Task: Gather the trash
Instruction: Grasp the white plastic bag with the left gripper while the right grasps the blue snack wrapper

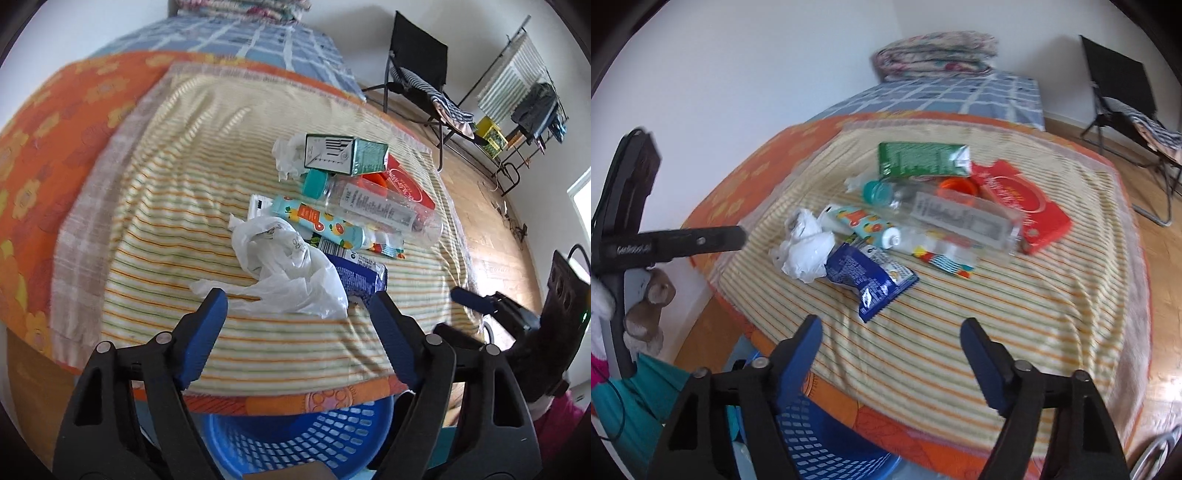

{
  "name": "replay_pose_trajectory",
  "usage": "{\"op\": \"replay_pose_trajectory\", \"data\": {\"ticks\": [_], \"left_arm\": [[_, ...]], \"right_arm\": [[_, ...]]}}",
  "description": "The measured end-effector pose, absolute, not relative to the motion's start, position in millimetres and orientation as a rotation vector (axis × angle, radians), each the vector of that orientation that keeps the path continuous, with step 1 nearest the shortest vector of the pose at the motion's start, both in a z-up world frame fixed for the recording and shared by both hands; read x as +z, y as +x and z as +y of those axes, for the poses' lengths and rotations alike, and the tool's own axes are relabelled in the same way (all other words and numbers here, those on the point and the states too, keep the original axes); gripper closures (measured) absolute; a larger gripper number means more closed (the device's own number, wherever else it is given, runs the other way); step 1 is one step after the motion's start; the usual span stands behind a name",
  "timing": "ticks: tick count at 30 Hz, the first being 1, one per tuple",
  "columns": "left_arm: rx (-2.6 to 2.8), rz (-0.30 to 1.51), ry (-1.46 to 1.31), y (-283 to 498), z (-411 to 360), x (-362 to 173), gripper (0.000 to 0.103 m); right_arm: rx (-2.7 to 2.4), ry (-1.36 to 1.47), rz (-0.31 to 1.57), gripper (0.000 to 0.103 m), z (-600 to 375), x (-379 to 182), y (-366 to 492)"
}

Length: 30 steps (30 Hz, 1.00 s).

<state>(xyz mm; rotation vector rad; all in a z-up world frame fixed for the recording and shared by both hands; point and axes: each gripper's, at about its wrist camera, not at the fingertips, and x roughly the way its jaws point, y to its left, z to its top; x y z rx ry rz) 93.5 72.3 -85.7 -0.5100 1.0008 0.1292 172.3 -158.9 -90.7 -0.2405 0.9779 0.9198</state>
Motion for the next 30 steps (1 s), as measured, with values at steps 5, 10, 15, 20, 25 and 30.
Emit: {"op": "replay_pose_trajectory", "data": {"ticks": [5, 10, 15, 20, 25, 30], "left_arm": [[0.146, 1.025, -0.513, 112.4, 75.9, -95.7, 0.021], [0.171, 1.063, -0.524, 127.6, 81.7, -110.1, 0.021], [0.168, 1.110, -0.554, 136.6, 88.6, -125.2, 0.035], [0.151, 1.102, -0.570, 141.0, 94.4, -127.5, 0.056], [0.137, 1.078, -0.561, 139.3, 98.5, -123.2, 0.072], [0.138, 1.068, -0.557, 133.1, 103.9, -119.5, 0.081]], "right_arm": [[0.995, -0.339, 0.956, 0.029, -130.8, -99.8, 175.3], [1.012, -0.397, 0.967, 0.029, -112.7, -114.0, 182.8], [1.014, -0.463, 0.970, 0.029, -96.2, -129.5, 188.6], [1.010, -0.496, 0.954, 0.028, -83.6, -137.3, 194.3], [1.027, -0.524, 0.948, 0.026, -72.4, -142.4, 191.6], [1.001, -0.575, 0.959, 0.040, -67.2, -148.6, 187.3]]}}
